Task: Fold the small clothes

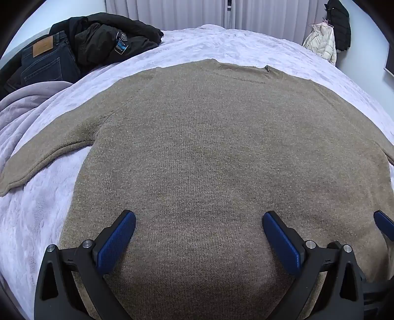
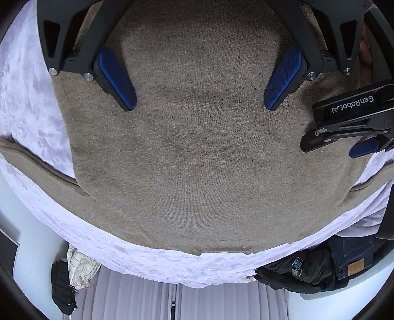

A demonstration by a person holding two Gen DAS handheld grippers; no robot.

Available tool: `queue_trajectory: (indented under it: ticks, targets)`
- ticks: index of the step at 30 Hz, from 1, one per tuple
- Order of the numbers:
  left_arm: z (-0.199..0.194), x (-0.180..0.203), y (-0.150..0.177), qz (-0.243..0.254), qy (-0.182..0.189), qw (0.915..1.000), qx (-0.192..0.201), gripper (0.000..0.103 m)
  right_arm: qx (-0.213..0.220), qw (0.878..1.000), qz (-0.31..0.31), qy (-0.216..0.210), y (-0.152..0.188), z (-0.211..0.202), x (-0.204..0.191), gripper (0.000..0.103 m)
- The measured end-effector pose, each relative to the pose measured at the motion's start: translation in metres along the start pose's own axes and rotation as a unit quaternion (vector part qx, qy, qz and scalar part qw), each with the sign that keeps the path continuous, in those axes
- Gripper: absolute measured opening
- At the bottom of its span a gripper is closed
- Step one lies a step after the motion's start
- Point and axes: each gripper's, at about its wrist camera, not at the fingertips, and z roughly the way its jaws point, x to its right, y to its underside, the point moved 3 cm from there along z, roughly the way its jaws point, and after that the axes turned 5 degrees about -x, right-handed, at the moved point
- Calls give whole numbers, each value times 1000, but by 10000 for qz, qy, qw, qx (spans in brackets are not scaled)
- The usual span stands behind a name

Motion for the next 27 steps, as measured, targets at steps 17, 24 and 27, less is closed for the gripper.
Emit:
queue_trajectory:
  ticks: [17,24,27]
  targets:
    - [-3,-1,2,12,11,10000,50,103,31,10000,3,70,3,-2,4,103]
    - [-3,-1,2,15,7,10000,51,103,11,9999,-2,121,3,-2,2,103]
    - [-3,0,2,23,-12,10000,42,103,28,9998,-42,177,2,-1,0,103]
